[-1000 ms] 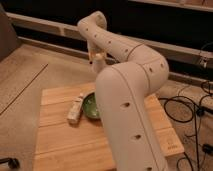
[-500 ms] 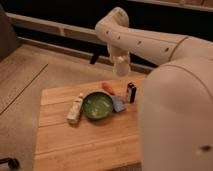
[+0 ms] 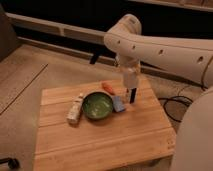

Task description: Place the ceramic cup over the eraser

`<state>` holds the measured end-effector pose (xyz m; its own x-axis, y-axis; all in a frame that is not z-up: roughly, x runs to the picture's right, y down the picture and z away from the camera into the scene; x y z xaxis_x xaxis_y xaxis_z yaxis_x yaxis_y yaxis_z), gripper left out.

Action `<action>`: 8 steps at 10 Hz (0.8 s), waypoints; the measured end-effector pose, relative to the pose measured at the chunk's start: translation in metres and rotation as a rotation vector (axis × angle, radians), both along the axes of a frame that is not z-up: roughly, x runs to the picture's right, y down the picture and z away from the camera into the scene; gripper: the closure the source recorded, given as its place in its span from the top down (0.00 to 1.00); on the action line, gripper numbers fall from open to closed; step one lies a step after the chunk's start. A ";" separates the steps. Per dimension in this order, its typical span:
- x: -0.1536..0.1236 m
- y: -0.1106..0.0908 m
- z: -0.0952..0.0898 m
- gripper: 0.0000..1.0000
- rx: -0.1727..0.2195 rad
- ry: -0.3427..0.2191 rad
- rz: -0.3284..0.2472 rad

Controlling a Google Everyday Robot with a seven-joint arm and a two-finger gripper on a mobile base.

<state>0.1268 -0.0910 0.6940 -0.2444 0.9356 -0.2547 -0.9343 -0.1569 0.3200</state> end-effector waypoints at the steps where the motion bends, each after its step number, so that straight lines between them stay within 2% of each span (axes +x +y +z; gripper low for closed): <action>1: -0.001 0.000 0.000 0.00 0.000 -0.001 -0.002; 3: -0.004 -0.001 0.003 0.00 -0.004 -0.010 0.001; 5: -0.016 -0.010 0.006 0.00 0.002 -0.073 0.027; 6: -0.018 -0.018 0.005 0.00 0.016 -0.103 0.050; 8: -0.009 -0.031 0.000 0.00 0.047 -0.127 0.088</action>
